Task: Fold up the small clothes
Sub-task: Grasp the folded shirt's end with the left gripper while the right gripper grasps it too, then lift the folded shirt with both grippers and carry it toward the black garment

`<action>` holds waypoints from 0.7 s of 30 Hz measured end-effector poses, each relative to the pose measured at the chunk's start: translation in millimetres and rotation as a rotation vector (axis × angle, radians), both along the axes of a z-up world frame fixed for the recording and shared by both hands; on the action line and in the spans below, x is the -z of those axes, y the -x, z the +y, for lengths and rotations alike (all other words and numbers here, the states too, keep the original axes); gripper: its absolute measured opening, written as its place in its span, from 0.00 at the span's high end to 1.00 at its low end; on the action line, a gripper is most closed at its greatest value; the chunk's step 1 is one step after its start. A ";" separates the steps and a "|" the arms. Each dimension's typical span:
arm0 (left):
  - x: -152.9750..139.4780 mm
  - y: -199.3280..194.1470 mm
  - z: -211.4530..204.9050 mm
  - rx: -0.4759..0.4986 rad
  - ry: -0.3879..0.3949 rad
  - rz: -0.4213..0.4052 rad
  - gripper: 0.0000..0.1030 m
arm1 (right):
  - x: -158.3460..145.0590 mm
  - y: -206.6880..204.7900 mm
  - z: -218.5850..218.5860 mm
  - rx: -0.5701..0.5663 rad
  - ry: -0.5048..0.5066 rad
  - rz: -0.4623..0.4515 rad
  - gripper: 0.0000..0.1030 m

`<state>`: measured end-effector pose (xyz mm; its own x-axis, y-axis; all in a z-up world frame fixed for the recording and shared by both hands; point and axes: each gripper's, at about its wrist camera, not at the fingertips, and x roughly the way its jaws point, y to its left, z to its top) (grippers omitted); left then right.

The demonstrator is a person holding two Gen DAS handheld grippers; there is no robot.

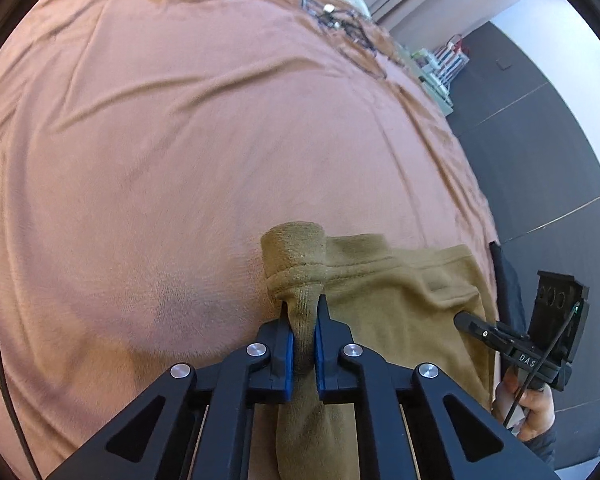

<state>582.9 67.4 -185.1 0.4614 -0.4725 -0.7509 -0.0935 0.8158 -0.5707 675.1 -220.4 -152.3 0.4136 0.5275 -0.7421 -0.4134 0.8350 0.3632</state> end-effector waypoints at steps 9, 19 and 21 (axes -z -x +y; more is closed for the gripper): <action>-76.5 28.4 -9.4 0.029 0.009 -0.121 0.93 | -54.8 56.7 -0.5 0.017 -0.005 -0.134 0.89; -166.1 65.1 -31.5 0.076 0.023 -0.262 0.93 | -120.7 147.4 -34.6 0.069 -0.019 -0.266 0.89; -181.9 72.4 -36.0 0.089 0.029 -0.285 0.93 | -130.7 165.6 -43.1 0.080 -0.025 -0.290 0.89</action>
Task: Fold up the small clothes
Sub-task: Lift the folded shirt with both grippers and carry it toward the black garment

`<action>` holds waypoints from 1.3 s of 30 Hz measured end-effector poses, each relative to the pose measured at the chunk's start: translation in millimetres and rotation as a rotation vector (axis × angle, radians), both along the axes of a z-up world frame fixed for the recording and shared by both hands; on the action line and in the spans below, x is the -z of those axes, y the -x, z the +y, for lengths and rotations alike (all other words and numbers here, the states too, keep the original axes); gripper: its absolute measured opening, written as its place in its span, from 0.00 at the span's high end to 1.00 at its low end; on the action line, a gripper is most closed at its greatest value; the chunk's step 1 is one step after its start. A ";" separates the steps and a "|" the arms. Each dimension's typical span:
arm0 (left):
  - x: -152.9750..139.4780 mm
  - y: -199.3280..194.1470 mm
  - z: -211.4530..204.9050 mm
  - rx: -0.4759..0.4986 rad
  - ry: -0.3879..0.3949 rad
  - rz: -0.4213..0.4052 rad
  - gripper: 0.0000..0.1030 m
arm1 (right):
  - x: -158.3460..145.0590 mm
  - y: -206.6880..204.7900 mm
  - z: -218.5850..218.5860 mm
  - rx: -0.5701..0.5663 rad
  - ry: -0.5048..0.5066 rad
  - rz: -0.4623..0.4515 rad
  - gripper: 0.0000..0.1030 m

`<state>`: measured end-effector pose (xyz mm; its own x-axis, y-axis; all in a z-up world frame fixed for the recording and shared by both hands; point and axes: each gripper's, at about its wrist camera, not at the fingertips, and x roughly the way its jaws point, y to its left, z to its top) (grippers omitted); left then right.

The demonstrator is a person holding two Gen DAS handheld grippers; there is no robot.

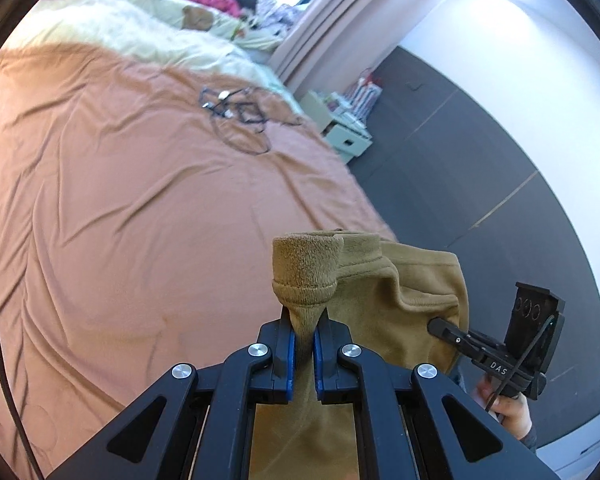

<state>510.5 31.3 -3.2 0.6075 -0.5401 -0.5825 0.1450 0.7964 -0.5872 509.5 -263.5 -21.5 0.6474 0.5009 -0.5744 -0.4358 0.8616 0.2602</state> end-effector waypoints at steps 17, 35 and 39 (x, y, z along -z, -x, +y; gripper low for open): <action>-119.6 52.2 -143.9 0.218 0.035 -0.159 0.94 | -83.1 187.3 -125.9 0.197 0.013 -0.205 0.89; -127.5 42.0 -347.0 0.462 0.070 -0.138 0.94 | -79.8 296.6 -237.5 0.443 0.016 -0.262 0.89; -112.6 29.6 -370.5 0.495 0.080 -0.113 0.93 | -74.4 296.5 -231.9 0.480 0.012 -0.245 0.89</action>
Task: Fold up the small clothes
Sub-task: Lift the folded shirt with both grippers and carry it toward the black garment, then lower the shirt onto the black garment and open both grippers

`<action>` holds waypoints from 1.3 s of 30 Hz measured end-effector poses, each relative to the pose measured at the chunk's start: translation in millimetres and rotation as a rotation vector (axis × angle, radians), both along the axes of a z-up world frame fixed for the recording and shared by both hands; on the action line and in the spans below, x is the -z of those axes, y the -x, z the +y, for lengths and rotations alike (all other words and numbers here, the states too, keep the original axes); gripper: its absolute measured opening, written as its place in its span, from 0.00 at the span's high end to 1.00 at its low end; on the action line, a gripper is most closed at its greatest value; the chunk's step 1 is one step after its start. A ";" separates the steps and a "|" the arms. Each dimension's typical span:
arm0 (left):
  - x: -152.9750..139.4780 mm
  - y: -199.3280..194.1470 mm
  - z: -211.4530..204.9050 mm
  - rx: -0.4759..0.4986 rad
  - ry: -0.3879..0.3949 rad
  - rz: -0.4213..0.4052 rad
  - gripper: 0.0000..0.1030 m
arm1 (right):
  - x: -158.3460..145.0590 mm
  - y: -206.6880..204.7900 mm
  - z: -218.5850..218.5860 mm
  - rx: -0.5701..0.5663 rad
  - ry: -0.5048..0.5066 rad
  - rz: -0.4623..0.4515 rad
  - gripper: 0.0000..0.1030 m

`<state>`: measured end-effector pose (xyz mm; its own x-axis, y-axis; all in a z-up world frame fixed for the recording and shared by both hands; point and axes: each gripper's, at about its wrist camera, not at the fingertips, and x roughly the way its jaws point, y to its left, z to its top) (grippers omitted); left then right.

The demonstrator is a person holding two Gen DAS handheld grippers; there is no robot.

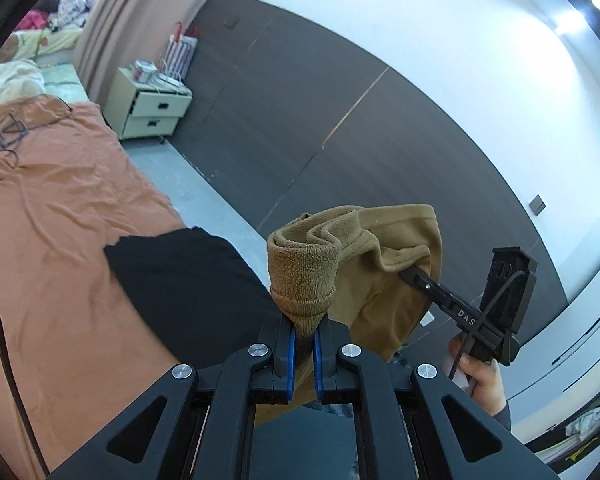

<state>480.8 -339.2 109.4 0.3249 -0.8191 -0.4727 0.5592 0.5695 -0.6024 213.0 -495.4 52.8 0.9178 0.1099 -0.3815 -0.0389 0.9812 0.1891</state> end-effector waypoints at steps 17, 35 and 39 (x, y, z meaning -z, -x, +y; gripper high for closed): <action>114.8 -132.6 -17.4 -0.049 -0.040 0.135 0.93 | 27.4 -123.2 55.2 0.036 0.068 0.168 0.89; 174.0 -145.3 28.9 -0.197 -0.231 0.218 0.36 | 33.9 -131.2 89.7 0.169 0.059 0.306 0.30; 155.6 -120.5 34.7 -0.166 -0.264 0.187 0.35 | 25.9 -103.6 65.3 0.184 0.037 0.309 0.30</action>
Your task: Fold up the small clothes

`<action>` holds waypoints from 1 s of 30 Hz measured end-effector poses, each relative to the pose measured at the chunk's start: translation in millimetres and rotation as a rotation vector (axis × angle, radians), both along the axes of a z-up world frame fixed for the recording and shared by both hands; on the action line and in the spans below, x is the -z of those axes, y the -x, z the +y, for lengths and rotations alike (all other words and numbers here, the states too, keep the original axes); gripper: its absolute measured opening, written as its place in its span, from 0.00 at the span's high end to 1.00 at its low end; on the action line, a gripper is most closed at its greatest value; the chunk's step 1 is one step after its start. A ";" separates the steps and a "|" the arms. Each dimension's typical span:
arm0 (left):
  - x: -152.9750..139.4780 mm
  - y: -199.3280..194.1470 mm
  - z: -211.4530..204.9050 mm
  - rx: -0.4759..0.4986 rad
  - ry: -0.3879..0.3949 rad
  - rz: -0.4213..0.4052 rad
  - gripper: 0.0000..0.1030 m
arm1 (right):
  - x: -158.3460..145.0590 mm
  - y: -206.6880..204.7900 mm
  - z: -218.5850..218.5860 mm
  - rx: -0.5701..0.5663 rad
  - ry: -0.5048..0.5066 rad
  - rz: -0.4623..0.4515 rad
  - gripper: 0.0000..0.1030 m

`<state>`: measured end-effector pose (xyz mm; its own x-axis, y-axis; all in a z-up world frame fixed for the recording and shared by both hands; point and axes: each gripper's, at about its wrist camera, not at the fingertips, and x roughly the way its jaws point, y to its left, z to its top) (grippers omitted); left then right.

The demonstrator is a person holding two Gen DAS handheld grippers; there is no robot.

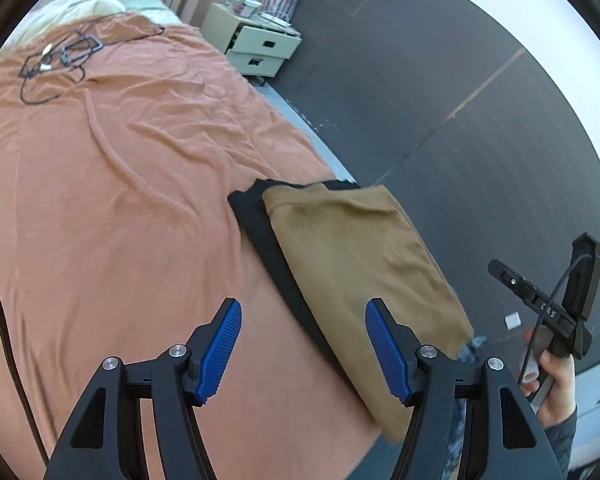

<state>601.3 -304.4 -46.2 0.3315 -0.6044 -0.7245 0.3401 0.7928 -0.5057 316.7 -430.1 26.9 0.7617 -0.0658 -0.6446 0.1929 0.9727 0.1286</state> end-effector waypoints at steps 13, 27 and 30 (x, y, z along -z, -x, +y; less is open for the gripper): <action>-79.2 107.5 34.0 0.029 -0.039 -0.159 0.10 | -8.1 88.7 47.2 0.050 0.013 -0.069 0.21; -129.2 237.3 104.3 -0.019 -0.087 -0.395 0.00 | 6.1 197.8 132.9 0.027 0.083 -0.195 0.00; -134.6 263.4 128.7 -0.044 -0.090 -0.436 0.00 | 9.9 220.2 150.6 0.011 0.084 -0.212 0.00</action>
